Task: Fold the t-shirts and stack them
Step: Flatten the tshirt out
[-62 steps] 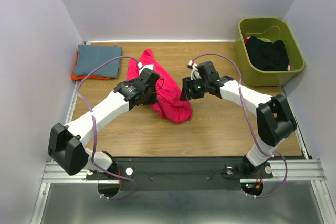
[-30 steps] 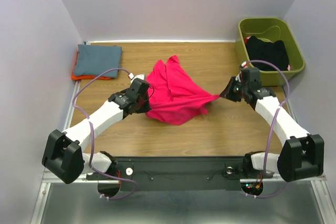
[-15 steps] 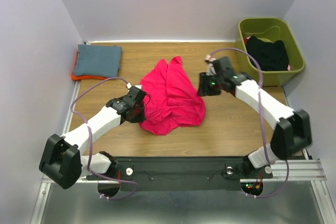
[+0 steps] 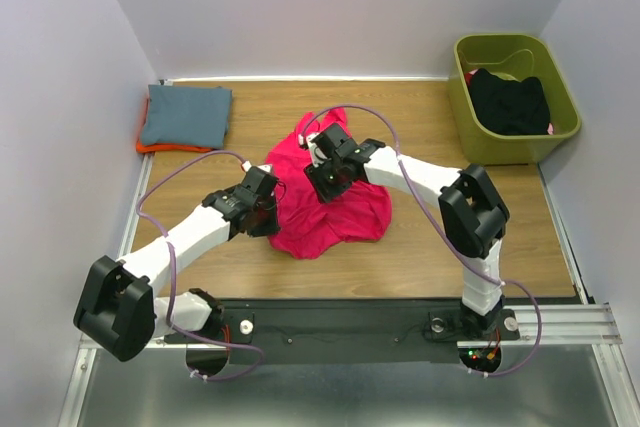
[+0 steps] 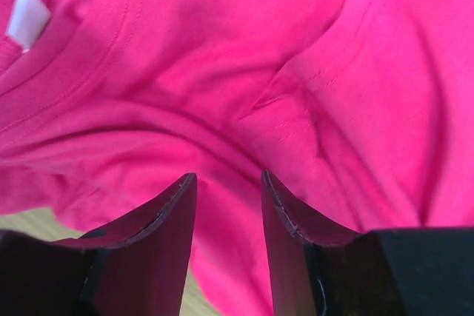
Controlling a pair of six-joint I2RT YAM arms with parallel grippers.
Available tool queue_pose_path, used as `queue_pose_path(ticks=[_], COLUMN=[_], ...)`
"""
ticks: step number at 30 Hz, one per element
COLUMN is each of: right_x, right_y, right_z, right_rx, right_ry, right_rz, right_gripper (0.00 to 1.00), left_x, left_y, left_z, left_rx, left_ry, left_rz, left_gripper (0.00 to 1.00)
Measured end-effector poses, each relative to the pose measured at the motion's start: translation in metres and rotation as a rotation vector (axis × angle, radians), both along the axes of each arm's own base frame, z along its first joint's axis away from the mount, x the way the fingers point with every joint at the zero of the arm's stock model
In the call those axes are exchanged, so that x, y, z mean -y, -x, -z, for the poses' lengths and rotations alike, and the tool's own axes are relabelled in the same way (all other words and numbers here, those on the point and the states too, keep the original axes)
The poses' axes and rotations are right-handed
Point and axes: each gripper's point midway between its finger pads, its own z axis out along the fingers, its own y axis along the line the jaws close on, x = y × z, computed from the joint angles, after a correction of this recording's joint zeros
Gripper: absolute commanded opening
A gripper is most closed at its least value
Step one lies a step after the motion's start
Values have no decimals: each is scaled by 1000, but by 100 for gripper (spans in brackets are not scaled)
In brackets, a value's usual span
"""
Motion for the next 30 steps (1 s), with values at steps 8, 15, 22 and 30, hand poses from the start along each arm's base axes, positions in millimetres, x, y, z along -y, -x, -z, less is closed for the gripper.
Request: queue_pose_path(ticks=[8,15,22,30], right_x=[1,1,2,-1], right_y=[-21,-36,-34,-36], right_z=[2,18,42,42], right_rx=[104,124,90,93], right_ry=[84,138,172,170], right_rz=[-77,-103,-127,-143], right_gripper=[44,40,40,11], left_x=[2,4,5,5], left_y=[3,2,1,1], left_z=[3,2,2,2], left_rx=[-3,3,3,4], left_ry=[17,27,30,30], left_rz=[8,12,13,13], left_gripper=[0,0,0,0])
